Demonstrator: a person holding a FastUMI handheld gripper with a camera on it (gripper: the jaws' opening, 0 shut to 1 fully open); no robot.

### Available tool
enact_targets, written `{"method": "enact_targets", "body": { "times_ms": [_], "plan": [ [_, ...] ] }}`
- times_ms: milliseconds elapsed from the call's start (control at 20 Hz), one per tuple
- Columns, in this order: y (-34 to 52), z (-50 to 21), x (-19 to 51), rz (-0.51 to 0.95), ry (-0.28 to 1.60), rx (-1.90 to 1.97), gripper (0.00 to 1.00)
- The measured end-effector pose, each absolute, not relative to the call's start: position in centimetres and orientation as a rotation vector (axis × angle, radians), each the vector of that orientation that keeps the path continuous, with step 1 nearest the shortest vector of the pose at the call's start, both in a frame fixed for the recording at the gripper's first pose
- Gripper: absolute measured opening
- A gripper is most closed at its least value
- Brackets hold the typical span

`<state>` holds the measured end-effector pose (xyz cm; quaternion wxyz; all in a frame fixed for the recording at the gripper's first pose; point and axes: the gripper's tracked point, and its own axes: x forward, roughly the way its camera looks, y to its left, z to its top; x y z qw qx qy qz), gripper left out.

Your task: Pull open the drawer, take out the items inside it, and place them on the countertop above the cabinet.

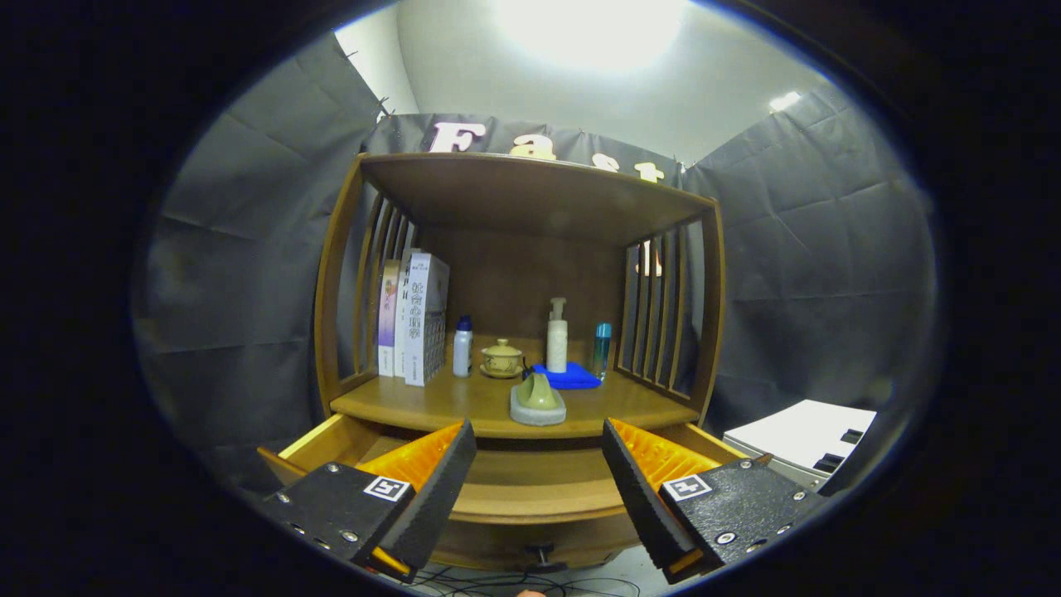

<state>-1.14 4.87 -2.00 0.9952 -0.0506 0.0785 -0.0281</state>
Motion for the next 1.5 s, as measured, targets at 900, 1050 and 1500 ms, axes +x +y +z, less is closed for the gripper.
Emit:
{"method": "enact_targets", "body": {
  "times_ms": [900,1050,1500],
  "plan": [
    [5.0,-12.7,-5.0,-0.037,0.223,-0.054,0.95],
    [4.9,-15.0,-4.8,-0.03,0.277,-0.079,0.95],
    [6.0,-16.1,-3.8,0.053,0.263,-0.086,0.95]
  ]
}}
